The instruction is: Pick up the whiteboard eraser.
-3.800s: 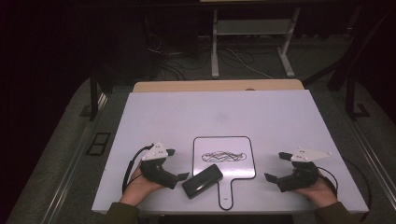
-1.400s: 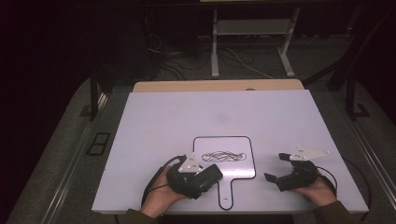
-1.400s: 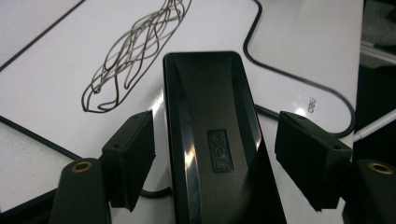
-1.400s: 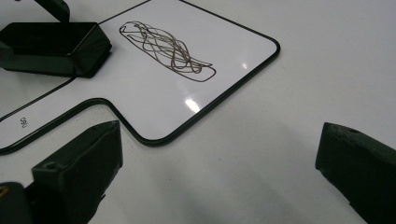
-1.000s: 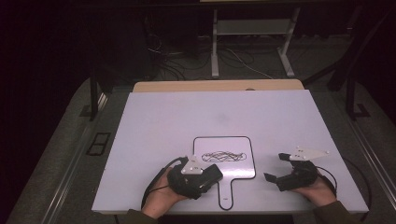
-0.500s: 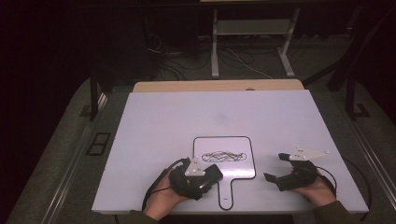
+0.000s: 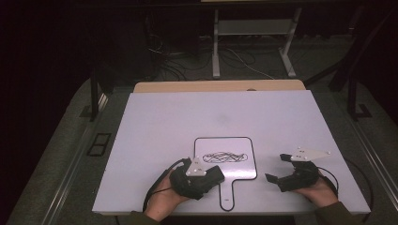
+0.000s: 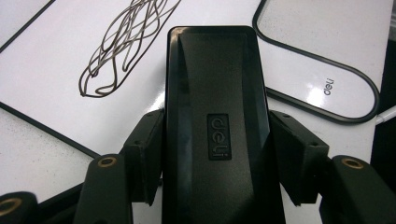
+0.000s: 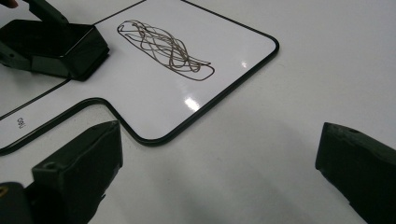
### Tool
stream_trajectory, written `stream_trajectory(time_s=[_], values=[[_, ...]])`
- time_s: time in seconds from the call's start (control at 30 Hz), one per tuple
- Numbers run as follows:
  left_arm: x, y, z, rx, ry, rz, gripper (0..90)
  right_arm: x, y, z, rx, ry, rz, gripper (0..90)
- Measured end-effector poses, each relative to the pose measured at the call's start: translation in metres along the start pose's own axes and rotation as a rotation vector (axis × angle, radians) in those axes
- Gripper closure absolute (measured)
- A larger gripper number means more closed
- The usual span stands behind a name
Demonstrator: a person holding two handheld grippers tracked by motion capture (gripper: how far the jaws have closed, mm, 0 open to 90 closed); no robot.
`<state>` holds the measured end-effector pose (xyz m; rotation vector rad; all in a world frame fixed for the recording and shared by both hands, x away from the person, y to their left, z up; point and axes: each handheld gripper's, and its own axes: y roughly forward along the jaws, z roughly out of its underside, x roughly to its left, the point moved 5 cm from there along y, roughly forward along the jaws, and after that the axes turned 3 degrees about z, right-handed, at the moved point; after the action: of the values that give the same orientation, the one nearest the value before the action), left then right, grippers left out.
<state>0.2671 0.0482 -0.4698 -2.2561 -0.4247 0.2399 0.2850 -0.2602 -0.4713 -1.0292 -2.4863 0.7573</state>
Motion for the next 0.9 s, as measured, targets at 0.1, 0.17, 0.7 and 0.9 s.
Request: stream_trajectory(time_s=[0.1, 0.17, 0.7, 0.9], values=[[0.002, -0.001, 0.0, -0.004, -0.017, 0.012, 38.8, 0.0, 0.0, 0.0, 0.0, 0.0, -0.001, 0.0], [0.002, -0.001, 0.0, -0.007, -0.022, 0.015, 38.9, 0.0, 0.0, 0.0, -0.001, -0.002, -0.001, 0.0], [0.005, -0.008, -0.003, -0.05, -0.026, 0.032, 39.1, 0.0, 0.0, 0.0, -0.002, -0.002, -0.004, 0.0], [0.007, -0.012, -0.004, -0.068, -0.037, 0.037, 39.1, 0.0, -0.001, 0.0, -0.003, -0.002, -0.003, 0.0]])
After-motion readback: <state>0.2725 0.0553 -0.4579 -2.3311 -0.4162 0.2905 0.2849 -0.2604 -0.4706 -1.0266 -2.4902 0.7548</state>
